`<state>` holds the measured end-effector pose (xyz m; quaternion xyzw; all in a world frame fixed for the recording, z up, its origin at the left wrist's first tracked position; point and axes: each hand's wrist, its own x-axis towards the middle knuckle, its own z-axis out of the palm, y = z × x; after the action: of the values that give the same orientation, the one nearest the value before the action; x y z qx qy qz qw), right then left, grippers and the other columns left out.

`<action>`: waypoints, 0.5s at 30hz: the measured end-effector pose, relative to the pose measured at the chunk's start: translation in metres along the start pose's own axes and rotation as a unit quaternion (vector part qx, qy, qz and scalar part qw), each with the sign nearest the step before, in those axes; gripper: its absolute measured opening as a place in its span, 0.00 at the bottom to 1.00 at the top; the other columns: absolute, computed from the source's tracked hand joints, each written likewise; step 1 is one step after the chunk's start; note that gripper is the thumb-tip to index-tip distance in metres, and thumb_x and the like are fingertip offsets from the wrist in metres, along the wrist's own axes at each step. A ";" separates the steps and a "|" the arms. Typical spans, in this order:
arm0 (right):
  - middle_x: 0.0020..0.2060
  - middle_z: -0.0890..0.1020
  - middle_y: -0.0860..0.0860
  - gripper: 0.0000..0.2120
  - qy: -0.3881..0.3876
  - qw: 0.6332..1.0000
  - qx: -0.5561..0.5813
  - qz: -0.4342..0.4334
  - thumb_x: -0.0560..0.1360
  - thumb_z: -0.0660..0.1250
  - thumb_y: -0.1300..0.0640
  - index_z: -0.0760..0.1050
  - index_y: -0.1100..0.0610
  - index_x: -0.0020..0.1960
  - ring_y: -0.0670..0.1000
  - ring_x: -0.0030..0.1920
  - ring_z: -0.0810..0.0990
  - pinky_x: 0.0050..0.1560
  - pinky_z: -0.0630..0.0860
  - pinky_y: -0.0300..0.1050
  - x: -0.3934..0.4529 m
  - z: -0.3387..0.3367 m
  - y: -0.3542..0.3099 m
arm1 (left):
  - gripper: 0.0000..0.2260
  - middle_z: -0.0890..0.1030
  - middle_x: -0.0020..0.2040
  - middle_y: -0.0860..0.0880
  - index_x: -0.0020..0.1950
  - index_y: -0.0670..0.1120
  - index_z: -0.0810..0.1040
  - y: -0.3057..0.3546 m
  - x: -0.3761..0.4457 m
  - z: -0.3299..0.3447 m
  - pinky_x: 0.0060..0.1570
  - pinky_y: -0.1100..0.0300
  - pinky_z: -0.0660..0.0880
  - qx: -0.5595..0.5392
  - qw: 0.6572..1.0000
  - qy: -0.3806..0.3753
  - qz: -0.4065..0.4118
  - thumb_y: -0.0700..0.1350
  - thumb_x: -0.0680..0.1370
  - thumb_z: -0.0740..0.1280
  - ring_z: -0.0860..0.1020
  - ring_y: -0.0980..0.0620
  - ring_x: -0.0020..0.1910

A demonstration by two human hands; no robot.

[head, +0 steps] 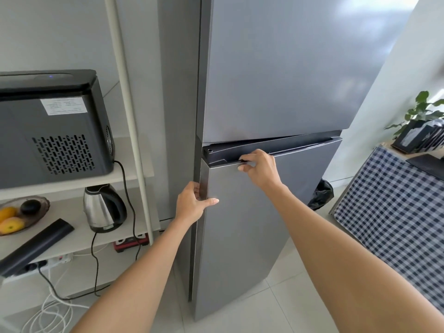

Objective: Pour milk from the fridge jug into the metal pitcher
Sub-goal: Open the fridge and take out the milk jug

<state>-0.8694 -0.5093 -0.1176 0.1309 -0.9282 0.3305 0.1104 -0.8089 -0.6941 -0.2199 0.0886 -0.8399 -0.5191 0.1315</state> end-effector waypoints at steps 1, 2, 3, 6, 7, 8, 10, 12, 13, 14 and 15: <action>0.52 0.79 0.57 0.15 -0.002 1.000 -0.001 -0.002 0.73 0.73 0.60 0.82 0.59 0.59 0.56 0.54 0.77 0.46 0.64 0.36 -0.005 -0.003 0.001 | 0.26 0.80 0.50 0.51 0.54 0.46 0.72 0.002 -0.007 0.002 0.48 0.60 0.74 -0.003 1.000 0.000 0.002 0.53 0.63 0.79 0.79 0.49 0.49; 0.53 0.79 0.57 0.15 -0.003 1.000 -0.001 -0.004 0.73 0.73 0.60 0.82 0.59 0.59 0.57 0.55 0.77 0.46 0.64 0.36 -0.011 -0.007 0.003 | 0.27 0.80 0.51 0.50 0.55 0.45 0.72 0.003 -0.014 0.003 0.49 0.60 0.74 -0.002 1.000 -0.005 0.002 0.53 0.63 0.79 0.79 0.49 0.51; 0.53 0.80 0.57 0.15 -0.005 1.000 0.000 -0.004 0.73 0.73 0.60 0.82 0.59 0.59 0.57 0.55 0.77 0.46 0.63 0.35 -0.017 -0.011 0.004 | 0.29 0.80 0.53 0.49 0.57 0.44 0.73 0.005 -0.021 0.003 0.51 0.59 0.74 0.002 1.000 -0.012 0.003 0.53 0.63 0.79 0.78 0.48 0.52; 0.56 0.80 0.56 0.14 -0.012 1.000 -0.013 -0.004 0.74 0.72 0.59 0.82 0.58 0.60 0.57 0.57 0.77 0.45 0.61 0.32 -0.034 -0.023 0.011 | 0.31 0.79 0.54 0.48 0.59 0.42 0.74 0.012 -0.042 0.003 0.54 0.60 0.74 0.011 0.999 -0.041 0.004 0.53 0.63 0.79 0.78 0.48 0.54; 0.57 0.80 0.55 0.14 -0.016 1.000 -0.019 -0.005 0.74 0.72 0.59 0.82 0.57 0.60 0.58 0.59 0.76 0.47 0.61 0.32 -0.041 -0.028 0.014 | 0.30 0.79 0.53 0.49 0.58 0.42 0.74 0.015 -0.050 0.004 0.53 0.61 0.74 0.007 0.999 -0.047 0.005 0.52 0.62 0.79 0.79 0.49 0.53; 0.58 0.80 0.55 0.14 -0.019 0.999 -0.025 -0.008 0.74 0.72 0.58 0.82 0.56 0.60 0.58 0.60 0.76 0.48 0.61 0.32 -0.048 -0.034 0.016 | 0.30 0.79 0.51 0.50 0.58 0.43 0.74 0.018 -0.059 0.006 0.52 0.61 0.74 0.001 0.999 -0.052 0.005 0.52 0.62 0.80 0.79 0.49 0.52; 0.61 0.80 0.54 0.14 -0.020 0.999 -0.029 -0.011 0.75 0.71 0.57 0.81 0.56 0.60 0.58 0.62 0.75 0.52 0.60 0.33 -0.065 -0.045 0.021 | 0.30 0.78 0.49 0.51 0.58 0.43 0.74 0.025 -0.075 0.012 0.52 0.61 0.75 -0.002 0.998 -0.065 0.003 0.52 0.61 0.80 0.79 0.50 0.50; 0.62 0.79 0.54 0.15 -0.016 0.999 -0.024 -0.015 0.75 0.71 0.57 0.80 0.57 0.62 0.58 0.64 0.74 0.57 0.60 0.34 -0.086 -0.059 0.027 | 0.30 0.79 0.49 0.51 0.57 0.44 0.73 0.031 -0.090 0.018 0.51 0.60 0.75 0.011 0.997 -0.079 0.007 0.54 0.61 0.79 0.78 0.52 0.49; 0.61 0.79 0.54 0.15 -0.016 0.999 -0.022 -0.022 0.75 0.71 0.58 0.80 0.58 0.62 0.56 0.64 0.74 0.59 0.59 0.33 -0.097 -0.067 0.029 | 0.29 0.79 0.48 0.51 0.57 0.44 0.73 0.034 -0.097 0.020 0.51 0.61 0.76 0.015 0.996 -0.088 0.013 0.54 0.62 0.79 0.78 0.52 0.48; 0.60 0.80 0.54 0.15 -0.018 0.999 -0.024 -0.032 0.75 0.71 0.59 0.80 0.58 0.61 0.55 0.64 0.74 0.62 0.60 0.34 -0.107 -0.075 0.033 | 0.27 0.80 0.47 0.51 0.57 0.45 0.73 0.039 -0.104 0.022 0.49 0.62 0.75 0.019 0.995 -0.097 0.022 0.54 0.64 0.78 0.78 0.53 0.47; 0.59 0.80 0.54 0.14 -0.023 0.998 -0.031 -0.042 0.75 0.71 0.59 0.80 0.58 0.61 0.54 0.64 0.74 0.63 0.60 0.34 -0.117 -0.083 0.037 | 0.25 0.80 0.46 0.51 0.57 0.45 0.73 0.045 -0.110 0.025 0.46 0.65 0.74 0.024 0.993 -0.108 0.033 0.54 0.66 0.76 0.78 0.54 0.45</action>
<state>-0.7610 -0.4082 -0.1103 0.1740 -0.9339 0.2936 0.1068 -0.7126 -0.6217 -0.2044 0.0070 -0.8637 -0.5010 0.0553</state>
